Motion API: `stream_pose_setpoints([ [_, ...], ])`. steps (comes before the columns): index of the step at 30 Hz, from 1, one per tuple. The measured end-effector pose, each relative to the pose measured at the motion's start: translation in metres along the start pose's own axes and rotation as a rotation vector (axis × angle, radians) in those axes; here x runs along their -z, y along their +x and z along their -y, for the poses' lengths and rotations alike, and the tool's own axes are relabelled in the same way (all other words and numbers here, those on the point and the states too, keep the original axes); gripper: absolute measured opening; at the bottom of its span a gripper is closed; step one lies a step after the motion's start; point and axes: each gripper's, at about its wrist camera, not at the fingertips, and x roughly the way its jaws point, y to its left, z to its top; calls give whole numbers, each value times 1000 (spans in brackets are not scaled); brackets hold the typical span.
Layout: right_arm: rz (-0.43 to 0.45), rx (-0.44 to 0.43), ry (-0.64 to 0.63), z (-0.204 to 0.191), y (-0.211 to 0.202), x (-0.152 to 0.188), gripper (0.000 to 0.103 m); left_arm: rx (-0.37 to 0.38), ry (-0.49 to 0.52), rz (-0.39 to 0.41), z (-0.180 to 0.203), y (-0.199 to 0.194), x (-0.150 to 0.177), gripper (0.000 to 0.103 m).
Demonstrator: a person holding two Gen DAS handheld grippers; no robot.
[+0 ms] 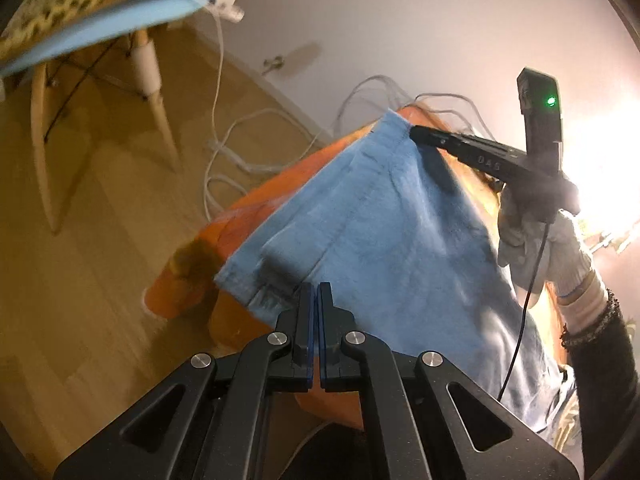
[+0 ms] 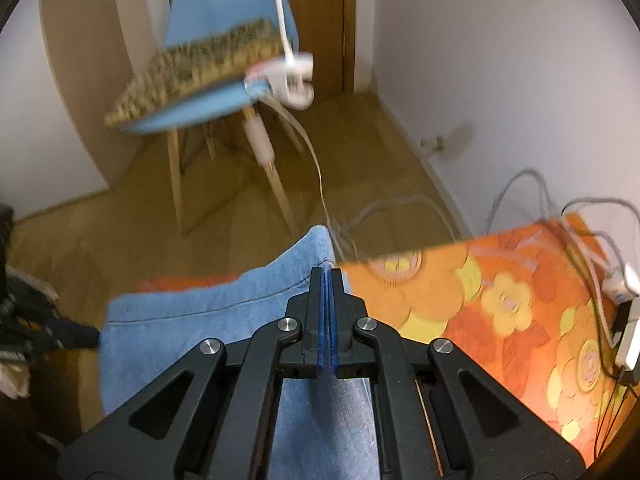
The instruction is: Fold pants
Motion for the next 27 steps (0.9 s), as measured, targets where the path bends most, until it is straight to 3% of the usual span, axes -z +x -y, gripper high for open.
stream_pose_setpoints([
  [6,-100,40,52,15,30,19,3,36,-34,-2,-5,-2,2,0],
  [10,-64,123,28,6,6,17,18,15,1,4,-9,-6,-4,0],
  [13,-32,-5,-5,-23,-26,23,18,0,13,-2,-8,-8,-5,0],
  [15,-41,-144,-15,-48,-41,34,21,-9,8,-1,-11,-8,-6,0],
  [17,-76,-251,-41,-77,-43,47,32,-8,-18,-1,-17,-11,-6,0],
  [18,-93,-272,-66,-92,-41,53,40,-8,-26,-2,-18,-10,-5,0],
  [19,-105,-279,-89,-103,-38,56,41,-10,-32,-2,-21,-12,-5,0],
  [22,-147,-312,-172,-135,-25,66,42,-17,-34,1,-21,-18,-3,1],
  [24,-172,-267,-231,-149,-14,72,41,-21,-30,10,-21,-22,-4,1],
  [26,-200,-215,-242,-150,-4,71,10,-23,-30,16,-21,-24,-5,1],
  [27,-212,-207,-226,-148,0,69,4,-24,-31,17,-21,-24,-6,1],
])
